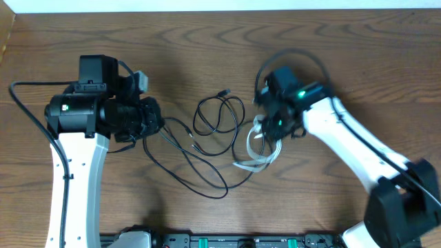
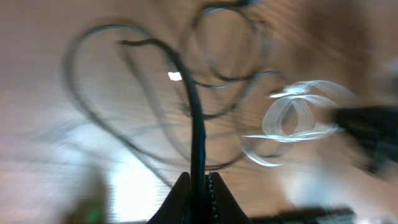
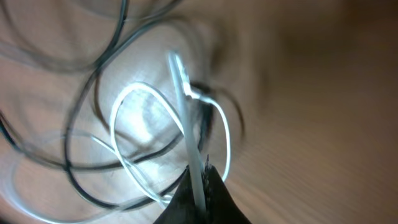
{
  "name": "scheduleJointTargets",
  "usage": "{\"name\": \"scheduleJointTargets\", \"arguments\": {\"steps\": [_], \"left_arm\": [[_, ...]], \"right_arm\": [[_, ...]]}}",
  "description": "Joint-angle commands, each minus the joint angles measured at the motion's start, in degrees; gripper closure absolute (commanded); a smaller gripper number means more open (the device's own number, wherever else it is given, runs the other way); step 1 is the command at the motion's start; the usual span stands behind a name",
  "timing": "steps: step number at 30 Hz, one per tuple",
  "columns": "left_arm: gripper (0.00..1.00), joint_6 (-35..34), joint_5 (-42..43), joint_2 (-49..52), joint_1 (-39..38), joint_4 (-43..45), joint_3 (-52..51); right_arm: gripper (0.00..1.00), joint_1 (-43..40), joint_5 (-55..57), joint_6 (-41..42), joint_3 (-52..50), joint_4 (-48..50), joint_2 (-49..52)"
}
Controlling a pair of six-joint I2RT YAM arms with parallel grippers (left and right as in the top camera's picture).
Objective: Untangle cables
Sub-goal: 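Grasp the white cable coil with the right gripper and pull it right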
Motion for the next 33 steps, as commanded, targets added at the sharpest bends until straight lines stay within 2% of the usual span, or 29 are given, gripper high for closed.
{"name": "scheduleJointTargets", "arguments": {"steps": [1,5,8,15,19,27,33], "left_arm": [[0.92,-12.5,-15.15,0.17,-0.09,-1.42,-0.37],[0.92,-16.79,-19.96,0.17,0.02,-2.27,-0.37],[0.92,-17.66,-19.98,0.17,0.04,-2.21,-0.37],[0.92,-20.65,-27.1,0.17,0.09,-2.47,-0.37],[0.93,-20.63,-27.65,0.17,1.49,-2.71,-0.37],[0.92,-20.79,-27.63,0.17,12.11,-2.71,-0.37],[0.92,-20.81,-27.54,0.17,21.22,-2.71,-0.37]], "right_arm": [[0.99,-1.86,22.95,10.99,9.4,-3.72,-5.95],[0.98,-4.48,43.95,16.96,13.6,-5.95,-9.31],[0.98,-8.63,51.49,20.94,13.62,-5.92,-11.41],[0.99,-24.37,43.54,22.47,13.6,-5.99,-11.67],[0.99,-35.1,39.26,27.5,13.6,-5.16,-11.61],[0.99,-51.78,24.06,29.81,13.57,-3.28,-11.61],[0.98,-58.86,23.58,36.41,13.57,-2.03,-11.58]]}}
